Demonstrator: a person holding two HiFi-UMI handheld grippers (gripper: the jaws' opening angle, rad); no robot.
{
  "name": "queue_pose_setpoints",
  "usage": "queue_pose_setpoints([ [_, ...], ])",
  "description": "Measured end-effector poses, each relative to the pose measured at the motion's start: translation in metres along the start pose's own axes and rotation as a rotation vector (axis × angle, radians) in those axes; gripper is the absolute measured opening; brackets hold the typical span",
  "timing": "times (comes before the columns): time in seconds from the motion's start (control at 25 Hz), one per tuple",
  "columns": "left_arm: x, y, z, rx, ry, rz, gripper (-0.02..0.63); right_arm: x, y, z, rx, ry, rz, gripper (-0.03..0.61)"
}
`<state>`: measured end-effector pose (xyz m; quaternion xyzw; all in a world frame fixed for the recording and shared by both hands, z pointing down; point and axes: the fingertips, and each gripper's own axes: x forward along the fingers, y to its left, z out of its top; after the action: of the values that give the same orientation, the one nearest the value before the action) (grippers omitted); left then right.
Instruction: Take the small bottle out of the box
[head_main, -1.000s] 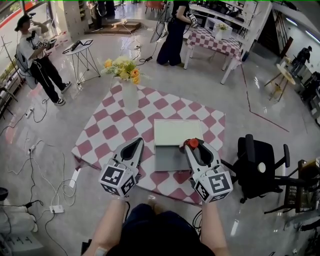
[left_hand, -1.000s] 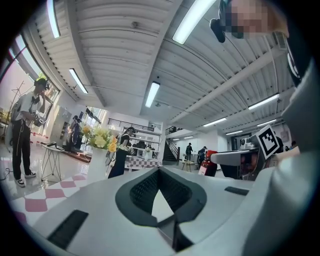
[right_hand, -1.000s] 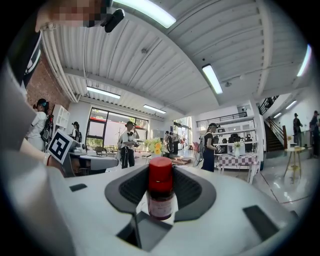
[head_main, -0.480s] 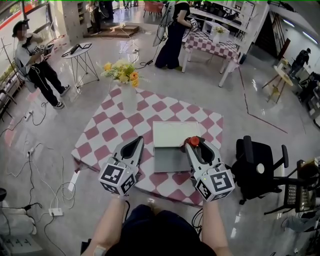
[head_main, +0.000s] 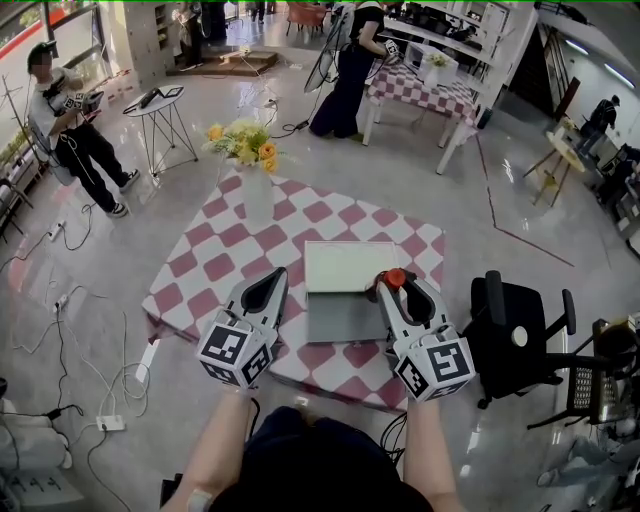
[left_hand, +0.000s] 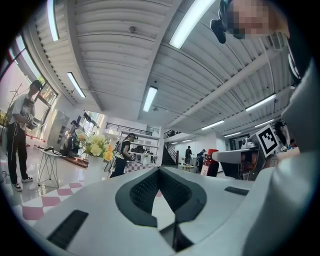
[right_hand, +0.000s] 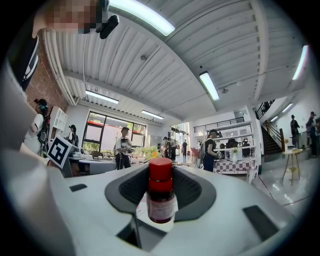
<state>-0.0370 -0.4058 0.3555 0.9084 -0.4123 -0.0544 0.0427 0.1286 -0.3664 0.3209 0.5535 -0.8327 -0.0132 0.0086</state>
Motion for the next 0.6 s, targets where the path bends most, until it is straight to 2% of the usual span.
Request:
queue_pose_setpoints([
  [0.6, -0.0003, -0.0061, -0.0019, -0.002, 0.0, -0.004, 0.003, -0.0092, -0.0055, -0.0049, 0.027, -0.005, -0.016, 0.143],
])
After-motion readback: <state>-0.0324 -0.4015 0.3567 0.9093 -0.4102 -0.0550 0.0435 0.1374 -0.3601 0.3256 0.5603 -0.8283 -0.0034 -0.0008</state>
